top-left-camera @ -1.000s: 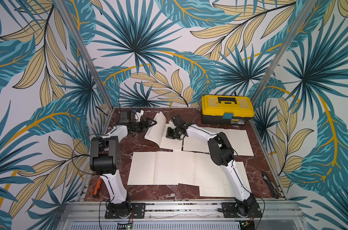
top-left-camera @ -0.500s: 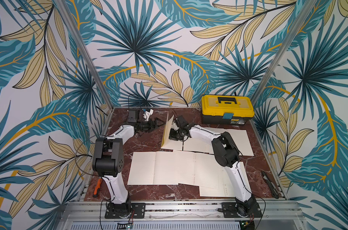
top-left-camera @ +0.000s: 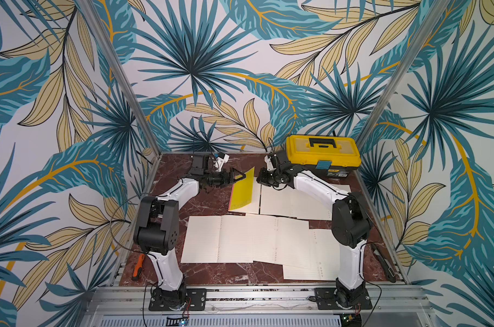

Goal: Close the notebook
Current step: Close the notebook at the center of the board.

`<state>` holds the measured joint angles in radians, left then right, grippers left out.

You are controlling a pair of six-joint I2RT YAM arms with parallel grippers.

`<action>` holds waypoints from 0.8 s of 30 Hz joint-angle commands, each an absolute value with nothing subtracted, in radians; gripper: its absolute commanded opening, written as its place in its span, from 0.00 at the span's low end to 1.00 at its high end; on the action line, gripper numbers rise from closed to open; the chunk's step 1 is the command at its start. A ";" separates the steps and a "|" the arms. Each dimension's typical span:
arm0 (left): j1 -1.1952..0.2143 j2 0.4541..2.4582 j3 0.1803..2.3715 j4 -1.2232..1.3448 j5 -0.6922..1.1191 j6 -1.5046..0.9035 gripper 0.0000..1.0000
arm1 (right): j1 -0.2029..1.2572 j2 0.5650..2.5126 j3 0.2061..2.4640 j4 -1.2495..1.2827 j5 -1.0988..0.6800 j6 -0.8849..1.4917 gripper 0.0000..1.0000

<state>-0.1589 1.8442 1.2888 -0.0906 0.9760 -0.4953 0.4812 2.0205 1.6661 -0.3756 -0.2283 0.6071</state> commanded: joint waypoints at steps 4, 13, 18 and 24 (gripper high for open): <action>-0.200 1.864 1.283 -0.052 0.924 -0.507 1.00 | 0.491 2.014 1.631 -0.415 -0.228 0.584 0.07; -0.221 1.912 1.277 -0.100 0.840 -0.475 1.00 | 0.492 2.081 1.638 -0.398 -0.284 0.603 0.07; -0.223 1.923 1.263 -0.100 0.823 -0.463 1.00 | 0.491 2.130 1.640 -0.372 -0.305 0.622 0.07; -0.223 1.906 1.246 -0.104 0.790 -0.440 1.00 | 0.491 2.197 1.656 -0.377 -0.308 0.631 0.07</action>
<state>-0.2203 1.9079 1.2682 -0.1005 0.8192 -0.4725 0.4877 2.1651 1.6459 -0.3763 -0.2974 0.6178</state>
